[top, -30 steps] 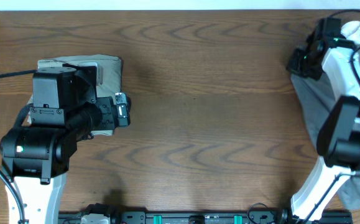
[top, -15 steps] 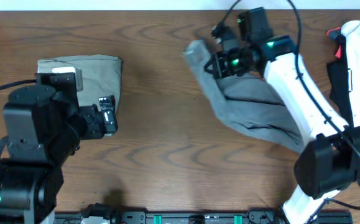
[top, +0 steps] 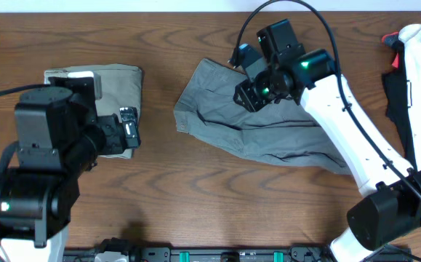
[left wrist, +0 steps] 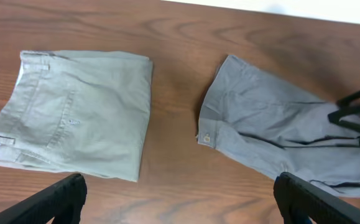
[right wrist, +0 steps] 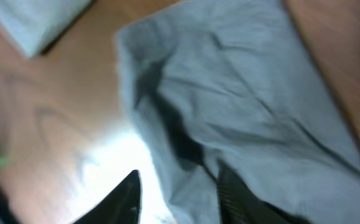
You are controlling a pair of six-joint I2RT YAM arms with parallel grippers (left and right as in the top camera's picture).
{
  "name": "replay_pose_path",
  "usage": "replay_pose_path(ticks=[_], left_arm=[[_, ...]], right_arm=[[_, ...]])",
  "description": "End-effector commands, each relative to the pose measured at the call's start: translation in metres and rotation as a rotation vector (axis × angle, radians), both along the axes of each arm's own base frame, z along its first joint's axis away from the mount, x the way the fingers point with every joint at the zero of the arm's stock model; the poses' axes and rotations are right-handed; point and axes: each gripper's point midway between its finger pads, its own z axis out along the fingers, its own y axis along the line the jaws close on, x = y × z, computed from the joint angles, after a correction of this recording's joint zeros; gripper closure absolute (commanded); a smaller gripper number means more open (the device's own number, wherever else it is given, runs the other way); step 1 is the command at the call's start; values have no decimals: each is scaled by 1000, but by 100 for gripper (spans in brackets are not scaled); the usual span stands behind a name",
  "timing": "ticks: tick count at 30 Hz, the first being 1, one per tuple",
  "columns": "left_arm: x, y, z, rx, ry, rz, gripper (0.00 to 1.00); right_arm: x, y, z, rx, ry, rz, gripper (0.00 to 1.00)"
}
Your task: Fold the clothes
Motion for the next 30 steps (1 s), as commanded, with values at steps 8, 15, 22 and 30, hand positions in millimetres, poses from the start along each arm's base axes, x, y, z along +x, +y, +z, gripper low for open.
replay_pose_path(ticks=[8, 15, 22, 30], left_arm=[[43, -33, -64, -74, 258, -138, 2], [63, -39, -123, -89, 471, -147, 4], [60, -47, -133, -113, 521, -191, 5], [58, -46, -126, -108, 497, -201, 4]], right_arm=[[31, -135, -29, -82, 194, -687, 24], [-11, -208, -77, -205, 499, -837, 22], [-55, -251, -115, -260, 661, -932, 22], [-67, -247, -136, -100, 721, -836, 58]])
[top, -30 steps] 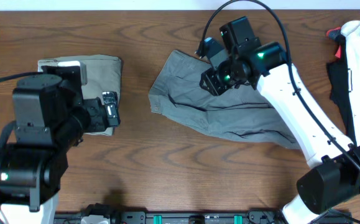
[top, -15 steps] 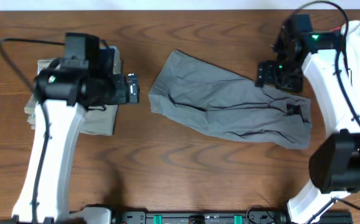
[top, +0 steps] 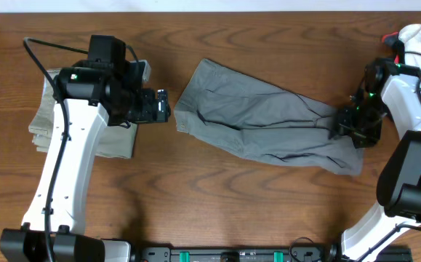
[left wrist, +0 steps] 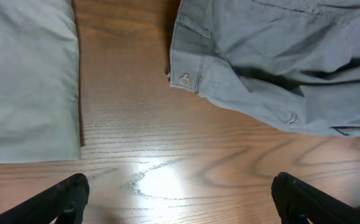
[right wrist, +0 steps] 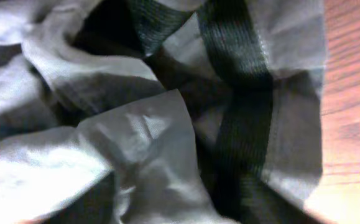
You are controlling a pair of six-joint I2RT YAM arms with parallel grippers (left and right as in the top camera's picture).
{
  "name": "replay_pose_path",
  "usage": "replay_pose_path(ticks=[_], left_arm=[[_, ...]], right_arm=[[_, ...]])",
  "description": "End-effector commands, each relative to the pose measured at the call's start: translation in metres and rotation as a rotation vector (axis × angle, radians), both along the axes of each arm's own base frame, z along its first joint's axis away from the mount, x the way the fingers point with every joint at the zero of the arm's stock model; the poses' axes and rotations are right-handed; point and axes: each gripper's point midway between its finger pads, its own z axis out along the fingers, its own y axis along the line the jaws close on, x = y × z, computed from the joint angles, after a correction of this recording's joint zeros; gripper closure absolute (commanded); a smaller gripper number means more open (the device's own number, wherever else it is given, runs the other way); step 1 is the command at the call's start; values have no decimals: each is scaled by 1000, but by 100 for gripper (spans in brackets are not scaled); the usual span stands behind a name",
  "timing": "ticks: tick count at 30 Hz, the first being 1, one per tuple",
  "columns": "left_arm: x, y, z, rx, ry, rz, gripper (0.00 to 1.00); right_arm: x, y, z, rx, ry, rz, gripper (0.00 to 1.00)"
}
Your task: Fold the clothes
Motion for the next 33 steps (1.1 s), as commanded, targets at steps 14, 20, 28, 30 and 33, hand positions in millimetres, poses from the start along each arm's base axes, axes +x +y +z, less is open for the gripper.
replay_pose_path(ticks=[14, 20, 28, 30, 33], left_arm=[[-2, -3, 10, -12, -35, -29, 4], [1, -4, 14, -14, -52, -29, 4], [2, -4, 22, -16, -88, -30, 4], [2, -4, 25, -18, -102, -30, 4], [3, -4, 29, -19, -118, -30, 4]], right_arm=[[17, 151, 142, 847, -715, 590, 98], [-2, 180, 199, 769, -936, 838, 99], [47, 114, 259, 180, -1147, 473, 99], [50, 101, 279, 106, -1214, 389, 99], [48, 102, 305, 97, -1308, 375, 99]])
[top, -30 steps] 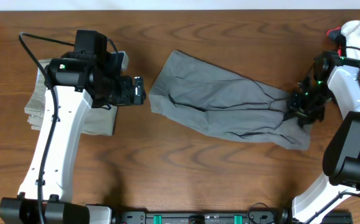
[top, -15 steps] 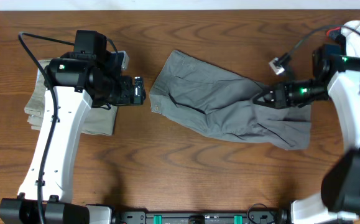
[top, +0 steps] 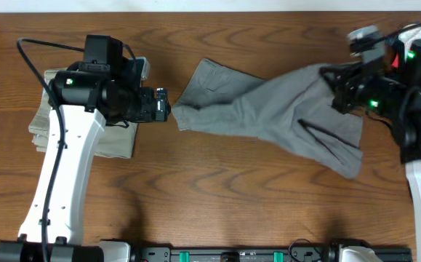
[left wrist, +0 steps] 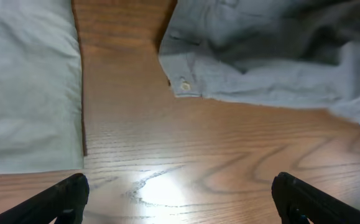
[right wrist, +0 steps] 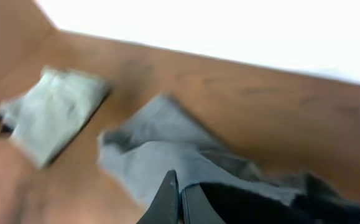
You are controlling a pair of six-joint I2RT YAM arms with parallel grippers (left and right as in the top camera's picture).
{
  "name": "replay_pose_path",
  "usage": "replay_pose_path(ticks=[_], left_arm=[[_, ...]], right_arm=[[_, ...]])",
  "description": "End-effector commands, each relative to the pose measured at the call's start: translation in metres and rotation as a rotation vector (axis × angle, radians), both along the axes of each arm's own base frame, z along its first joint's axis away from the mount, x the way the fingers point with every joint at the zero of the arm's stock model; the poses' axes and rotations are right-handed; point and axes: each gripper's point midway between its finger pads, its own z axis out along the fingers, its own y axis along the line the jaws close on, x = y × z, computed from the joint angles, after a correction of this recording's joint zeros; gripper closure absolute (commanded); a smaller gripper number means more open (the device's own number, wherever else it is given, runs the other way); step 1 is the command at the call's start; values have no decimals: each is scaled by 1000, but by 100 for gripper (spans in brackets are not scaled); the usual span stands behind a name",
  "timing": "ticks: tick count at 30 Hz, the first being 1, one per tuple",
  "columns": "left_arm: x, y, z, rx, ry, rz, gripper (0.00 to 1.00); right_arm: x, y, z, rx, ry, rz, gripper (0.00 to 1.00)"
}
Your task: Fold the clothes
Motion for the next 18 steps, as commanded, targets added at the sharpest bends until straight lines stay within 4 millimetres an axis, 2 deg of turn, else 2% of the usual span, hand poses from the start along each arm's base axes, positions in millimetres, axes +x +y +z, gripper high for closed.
replay_pose_path(ticks=[1, 5, 10, 11, 13, 16, 18], left_arm=[[1, -3, 14, -14, -48, -13, 4], [3, -3, 13, -14, -51, -13, 4], [6, -4, 13, -15, -55, -13, 4], [7, -4, 13, -15, -59, -13, 4], [7, -4, 13, -15, -59, -14, 4], [6, -4, 13, -15, -57, -13, 4], [6, -4, 13, -15, -57, -13, 4]], right_arm=[[2, -18, 17, 52, -19, -163, 99], [2, -21, 17, 47, -20, -181, 99], [21, -51, -7, 18, 59, -371, 99], [22, -47, -9, 38, 73, -352, 99], [21, -25, -6, 90, 72, -223, 99], [11, 8, 15, 165, 20, -43, 99], [3, 21, 30, 182, -31, 15, 99]])
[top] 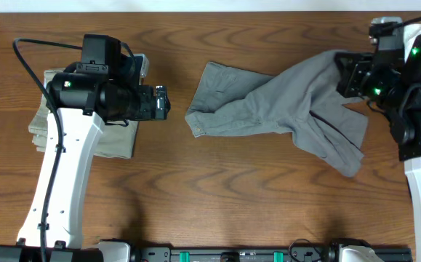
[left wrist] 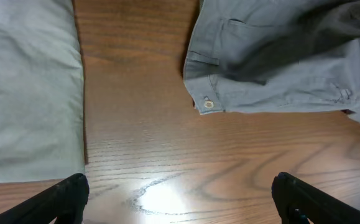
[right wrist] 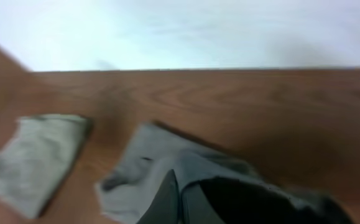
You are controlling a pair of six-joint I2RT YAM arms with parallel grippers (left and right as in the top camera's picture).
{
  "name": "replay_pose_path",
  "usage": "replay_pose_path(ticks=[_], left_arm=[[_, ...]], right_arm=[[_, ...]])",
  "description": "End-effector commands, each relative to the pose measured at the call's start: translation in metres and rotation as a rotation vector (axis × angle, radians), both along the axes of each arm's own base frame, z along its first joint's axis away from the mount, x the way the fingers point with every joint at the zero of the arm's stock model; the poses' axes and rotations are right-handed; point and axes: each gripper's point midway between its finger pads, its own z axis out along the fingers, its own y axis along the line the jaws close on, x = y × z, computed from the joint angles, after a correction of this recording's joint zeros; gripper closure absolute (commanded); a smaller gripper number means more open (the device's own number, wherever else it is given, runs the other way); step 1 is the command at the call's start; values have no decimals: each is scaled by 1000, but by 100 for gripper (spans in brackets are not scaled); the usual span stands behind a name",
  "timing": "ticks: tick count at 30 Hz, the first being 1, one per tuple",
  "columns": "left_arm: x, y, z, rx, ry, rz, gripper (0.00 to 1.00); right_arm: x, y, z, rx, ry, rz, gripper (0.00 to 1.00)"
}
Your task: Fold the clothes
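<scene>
Grey trousers [top: 275,102] lie unfolded across the middle of the table, waistband [left wrist: 206,93] with its button to the left. Their right end is lifted at the far right, where my right gripper [top: 343,73] is shut on a trouser leg [right wrist: 186,171]. A folded khaki garment [top: 115,109] lies at the left, also seen as a pale pad [left wrist: 30,87]. My left gripper [top: 161,103] hovers open between the khaki stack and the waistband, its fingers [left wrist: 61,199] wide apart over bare wood.
Black and white clothes [top: 403,65] are piled at the far right edge, behind my right arm. Bare wooden table [top: 217,196] stretches along the front. The table's back edge meets a white wall [right wrist: 198,31].
My right gripper, still shut on the trouser leg, has moved slightly right and back. The trousers slid right, so the waistband now lies farther from the khaki stack. The left gripper stayed put.
First my right gripper was over the trousers' upper middle and the left arm low beside the khaki stack. Then the right gripper was at the leg end on the right and the left beside the waistband. The leg end was then held lifted, and the trousers have shifted right.
</scene>
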Motion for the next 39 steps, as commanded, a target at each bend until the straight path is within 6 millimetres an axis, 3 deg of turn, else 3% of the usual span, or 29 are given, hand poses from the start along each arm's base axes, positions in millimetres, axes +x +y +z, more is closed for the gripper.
replay_pose_path(ticks=[1, 3, 6, 10, 17, 19, 23, 26, 29, 39], left_arm=[[2, -3, 8, -12, -23, -13, 4], [1, -3, 5, -11, -16, -13, 4], [-3, -3, -3, -9, 8, -13, 4], [-8, -6, -13, -6, 36, -24, 4], [-6, -17, -18, -7, 19, -57, 4], [-6, -21, -18, -7, 16, -70, 4], [9, -37, -14, -11, -59, -124, 3], [30, -53, -13, -13, -142, -179, 3], [53, -68, -26, -20, -178, -203, 3], [130, -91, -135, -15, -139, -209, 4]], right_arm=[[-22, 32, 34, 70, -92, 147, 99], [-23, 25, 34, 43, -96, 99, 98], [-16, -4, 17, -40, -39, -67, 92], [-1, -65, -22, -200, 86, -349, 92], [55, -112, -95, -167, 249, -479, 98], [63, -105, -117, -113, 301, -418, 92], [67, -73, -143, -23, 372, -234, 56], [60, -65, -151, 5, 421, -201, 55], [52, -59, -155, 18, 457, -171, 50], [8, -44, -175, 23, 641, -78, 50]])
